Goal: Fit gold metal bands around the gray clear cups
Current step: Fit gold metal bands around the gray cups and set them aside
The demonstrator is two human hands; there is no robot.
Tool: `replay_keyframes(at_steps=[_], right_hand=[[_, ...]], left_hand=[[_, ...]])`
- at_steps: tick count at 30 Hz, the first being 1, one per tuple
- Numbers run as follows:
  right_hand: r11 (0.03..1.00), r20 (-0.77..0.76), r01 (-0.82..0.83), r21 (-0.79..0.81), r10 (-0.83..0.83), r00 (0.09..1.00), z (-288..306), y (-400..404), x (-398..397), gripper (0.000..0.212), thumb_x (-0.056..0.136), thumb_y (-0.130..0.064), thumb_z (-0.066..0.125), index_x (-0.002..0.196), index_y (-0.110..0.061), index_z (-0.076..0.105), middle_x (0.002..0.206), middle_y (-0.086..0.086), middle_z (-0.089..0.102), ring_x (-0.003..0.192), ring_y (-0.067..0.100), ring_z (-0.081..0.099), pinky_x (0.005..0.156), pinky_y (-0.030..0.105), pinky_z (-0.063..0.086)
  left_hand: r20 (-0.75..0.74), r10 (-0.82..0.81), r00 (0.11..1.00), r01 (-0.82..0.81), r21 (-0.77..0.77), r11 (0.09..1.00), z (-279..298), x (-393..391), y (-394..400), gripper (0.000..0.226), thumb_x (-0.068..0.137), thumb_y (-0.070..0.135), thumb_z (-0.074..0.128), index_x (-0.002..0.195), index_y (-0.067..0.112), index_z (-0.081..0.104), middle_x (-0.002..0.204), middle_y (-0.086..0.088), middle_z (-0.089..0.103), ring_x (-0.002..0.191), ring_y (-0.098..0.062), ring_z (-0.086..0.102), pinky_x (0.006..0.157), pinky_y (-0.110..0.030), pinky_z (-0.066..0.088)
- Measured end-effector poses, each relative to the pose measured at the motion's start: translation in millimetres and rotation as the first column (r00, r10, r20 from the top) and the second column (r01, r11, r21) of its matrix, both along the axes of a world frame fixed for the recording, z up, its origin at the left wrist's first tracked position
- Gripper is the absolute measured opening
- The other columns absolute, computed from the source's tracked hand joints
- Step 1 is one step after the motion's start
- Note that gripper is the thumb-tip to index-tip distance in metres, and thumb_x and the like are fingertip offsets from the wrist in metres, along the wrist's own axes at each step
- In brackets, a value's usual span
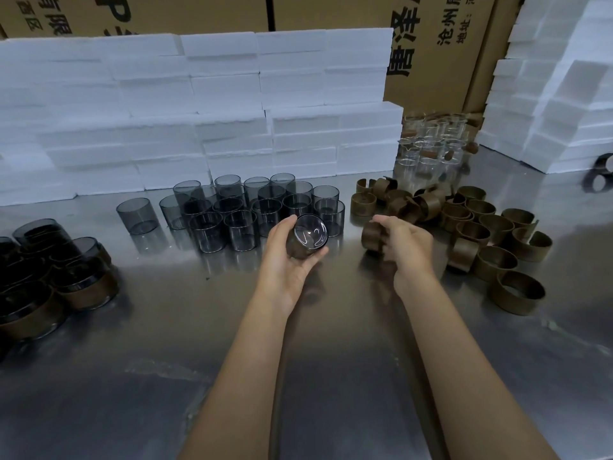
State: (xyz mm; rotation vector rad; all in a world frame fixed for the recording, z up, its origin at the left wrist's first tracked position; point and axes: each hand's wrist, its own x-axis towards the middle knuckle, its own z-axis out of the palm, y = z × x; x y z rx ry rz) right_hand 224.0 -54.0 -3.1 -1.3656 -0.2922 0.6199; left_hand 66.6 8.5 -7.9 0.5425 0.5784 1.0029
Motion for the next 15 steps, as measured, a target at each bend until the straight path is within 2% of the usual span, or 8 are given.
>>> replay_keyframes(at_steps=[1,4,6,9,12,15], right_hand=[[0.998,-0.042,-0.057,0.024,0.058,0.997,1.1,-0.6,-2.9,0.013,0.087,-0.015,0.074,0.098,-0.013,0.080,0.098,0.006,0.079,0.083,0.016,0.071,0.074,0.023,0.055],[0.968,-0.101,-0.235,0.085,0.243,0.965,3.4,-1.6,-11.0,0.023,0.091,-0.008,0.066,0.112,-0.004,0.075,0.105,0.010,0.077,0.072,0.012,0.072,0.060,0.019,0.054],[0.935,-0.106,-0.338,0.110,0.349,0.931,5.3,-2.1,-15.3,0.023,0.093,-0.003,0.060,0.110,-0.003,0.075,0.112,0.014,0.073,0.079,0.017,0.071,0.067,0.022,0.056],[0.877,-0.042,-0.454,0.157,0.465,0.884,9.6,-2.5,-22.8,0.020,0.094,0.002,0.059,0.099,-0.007,0.077,0.099,0.012,0.076,0.079,0.017,0.071,0.071,0.023,0.058],[0.847,0.037,-0.495,0.194,0.498,0.866,14.2,-5.3,-29.5,0.014,0.094,0.000,0.065,0.100,-0.007,0.076,0.090,0.007,0.078,0.080,0.013,0.073,0.073,0.020,0.059],[0.835,0.040,-0.497,0.237,0.502,0.864,17.8,-8.6,-29.5,0.014,0.094,-0.001,0.065,0.104,-0.005,0.074,0.091,0.007,0.079,0.084,0.013,0.075,0.074,0.020,0.058]], left_hand=[[-0.007,0.002,1.000,-0.002,0.013,1.000,-0.3,-0.1,0.0,0.029,0.096,0.020,0.067,0.122,0.011,0.060,0.137,-0.021,0.061,0.116,-0.031,0.066,0.069,-0.037,0.062],[-0.080,0.045,0.996,-0.035,0.125,0.992,-3.5,2.0,0.7,0.023,0.094,0.015,0.069,0.116,0.015,0.062,0.126,-0.013,0.063,0.118,-0.031,0.064,0.075,-0.037,0.061],[-0.148,0.108,0.983,-0.072,0.229,0.971,-5.2,3.7,1.3,0.024,0.094,0.010,0.069,0.116,0.017,0.064,0.120,-0.008,0.064,0.113,-0.026,0.065,0.074,-0.035,0.060],[-0.215,0.159,0.964,-0.076,0.350,0.934,-5.4,3.2,0.6,0.029,0.092,0.010,0.072,0.119,0.018,0.067,0.110,0.002,0.067,0.106,-0.019,0.066,0.071,-0.028,0.057],[-0.279,0.110,0.954,0.022,0.431,0.902,-4.5,1.6,-1.5,0.047,0.077,0.024,0.081,0.122,0.024,0.065,0.114,-0.002,0.069,0.107,-0.022,0.067,0.081,-0.035,0.057],[-0.315,0.025,0.949,0.130,0.463,0.877,-3.8,0.8,-2.9,0.073,0.061,0.035,0.090,0.128,0.030,0.059,0.121,-0.004,0.070,0.118,-0.025,0.067,0.103,-0.044,0.053]])
